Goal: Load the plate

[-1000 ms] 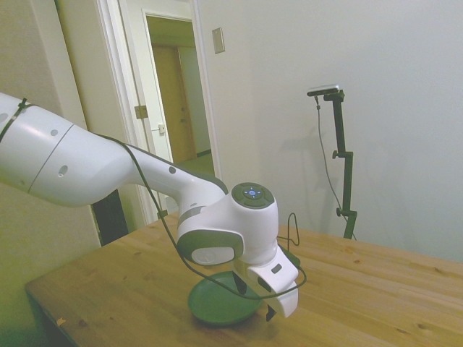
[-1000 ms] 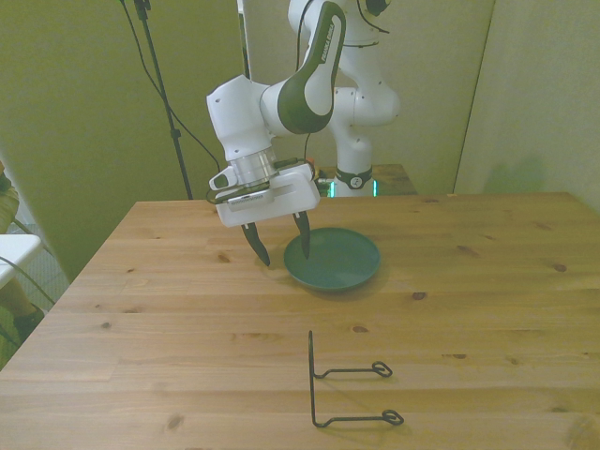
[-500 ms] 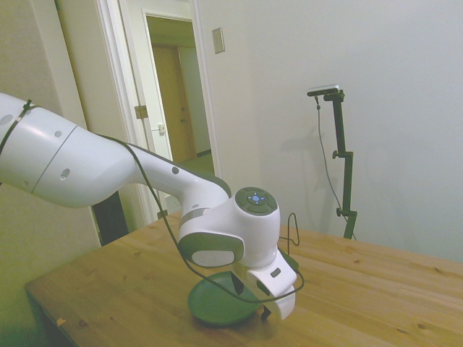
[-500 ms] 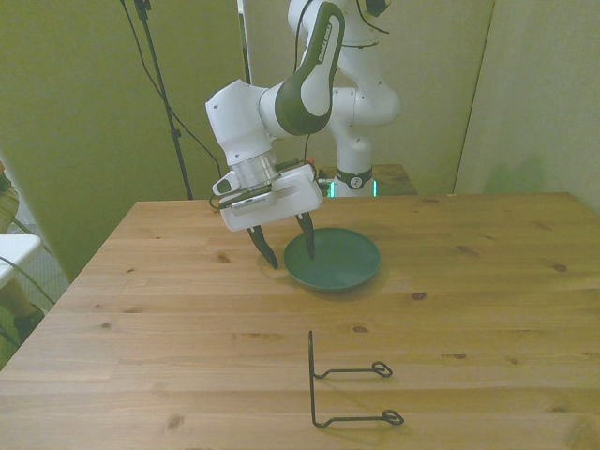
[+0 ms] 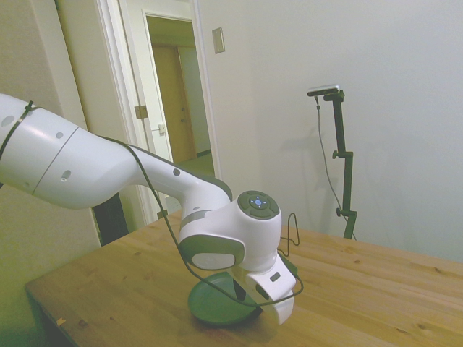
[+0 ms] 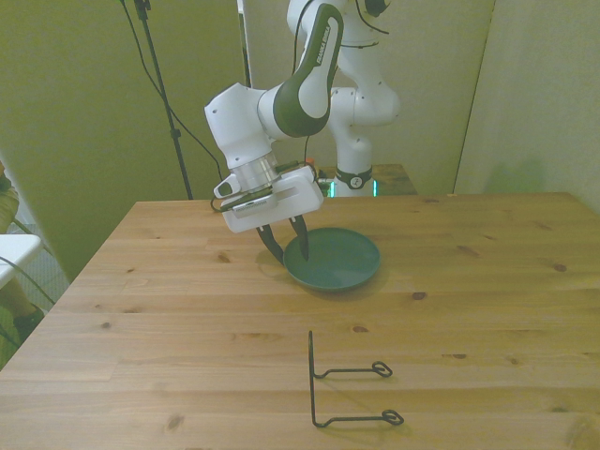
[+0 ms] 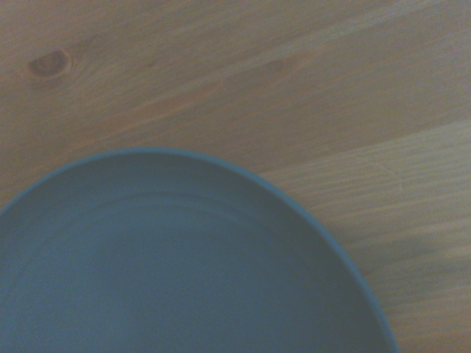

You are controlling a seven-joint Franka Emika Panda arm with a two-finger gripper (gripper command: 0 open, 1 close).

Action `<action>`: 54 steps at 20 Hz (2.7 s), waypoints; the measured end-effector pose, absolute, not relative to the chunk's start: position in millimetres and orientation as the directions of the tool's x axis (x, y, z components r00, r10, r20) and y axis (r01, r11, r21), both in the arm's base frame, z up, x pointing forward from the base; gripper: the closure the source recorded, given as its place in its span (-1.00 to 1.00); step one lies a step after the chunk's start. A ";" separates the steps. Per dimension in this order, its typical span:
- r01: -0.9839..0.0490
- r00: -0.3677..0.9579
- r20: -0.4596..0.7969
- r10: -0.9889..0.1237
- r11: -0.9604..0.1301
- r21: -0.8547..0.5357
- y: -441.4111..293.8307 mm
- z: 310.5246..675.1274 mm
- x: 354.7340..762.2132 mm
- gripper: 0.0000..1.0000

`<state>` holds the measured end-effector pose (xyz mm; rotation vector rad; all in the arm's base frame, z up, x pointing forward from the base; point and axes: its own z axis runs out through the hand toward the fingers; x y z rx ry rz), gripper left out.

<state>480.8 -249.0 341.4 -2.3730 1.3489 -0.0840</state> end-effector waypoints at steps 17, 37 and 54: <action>-0.801 0.543 -0.121 -0.831 -0.470 -0.371 -246.2 346.7 480.8 1.00; -0.703 0.625 0.277 -0.730 -0.680 -0.207 -183.8 490.4 538.2 1.00; -0.655 0.648 0.430 -0.628 -0.748 -0.104 -154.0 549.7 656.6 1.00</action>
